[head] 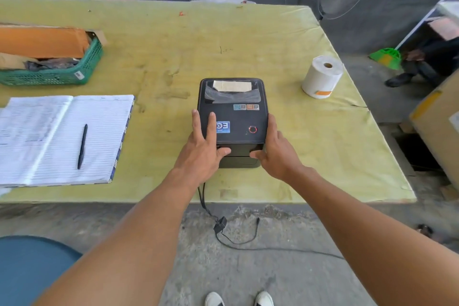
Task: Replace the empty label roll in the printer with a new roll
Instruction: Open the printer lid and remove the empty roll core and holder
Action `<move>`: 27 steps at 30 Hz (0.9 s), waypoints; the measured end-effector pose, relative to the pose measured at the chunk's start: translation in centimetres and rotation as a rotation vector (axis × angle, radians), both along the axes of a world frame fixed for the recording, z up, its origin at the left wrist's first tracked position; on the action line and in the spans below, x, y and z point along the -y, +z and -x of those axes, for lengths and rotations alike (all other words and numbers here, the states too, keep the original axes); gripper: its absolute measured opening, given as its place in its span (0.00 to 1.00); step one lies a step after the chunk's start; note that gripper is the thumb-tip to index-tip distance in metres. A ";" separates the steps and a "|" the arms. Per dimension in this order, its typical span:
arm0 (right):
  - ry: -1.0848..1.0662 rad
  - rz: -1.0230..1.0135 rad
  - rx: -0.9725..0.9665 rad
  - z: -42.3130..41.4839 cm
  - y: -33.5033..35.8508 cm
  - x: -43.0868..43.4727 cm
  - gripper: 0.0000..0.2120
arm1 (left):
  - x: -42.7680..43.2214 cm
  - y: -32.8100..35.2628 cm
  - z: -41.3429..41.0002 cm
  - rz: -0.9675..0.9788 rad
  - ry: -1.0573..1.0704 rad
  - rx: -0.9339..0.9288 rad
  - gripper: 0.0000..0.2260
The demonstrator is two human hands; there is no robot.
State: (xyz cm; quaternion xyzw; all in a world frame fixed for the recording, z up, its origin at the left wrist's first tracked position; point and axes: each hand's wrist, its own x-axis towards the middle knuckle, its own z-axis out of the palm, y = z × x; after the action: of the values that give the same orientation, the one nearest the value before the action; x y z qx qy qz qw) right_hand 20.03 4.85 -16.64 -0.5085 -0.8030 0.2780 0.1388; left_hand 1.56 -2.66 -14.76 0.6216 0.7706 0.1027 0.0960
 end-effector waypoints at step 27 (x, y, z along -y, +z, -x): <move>-0.169 0.093 -0.154 2.8 13.4 -7.8 0.31 | -9.5 11.0 3.7 -0.268 0.331 0.499 0.32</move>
State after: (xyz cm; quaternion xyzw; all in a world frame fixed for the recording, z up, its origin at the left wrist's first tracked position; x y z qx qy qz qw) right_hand 17.20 12.67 -3.25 -0.5572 -0.7306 0.3404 0.1995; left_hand -2.17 6.86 -3.71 0.4506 0.7935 0.3667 0.1812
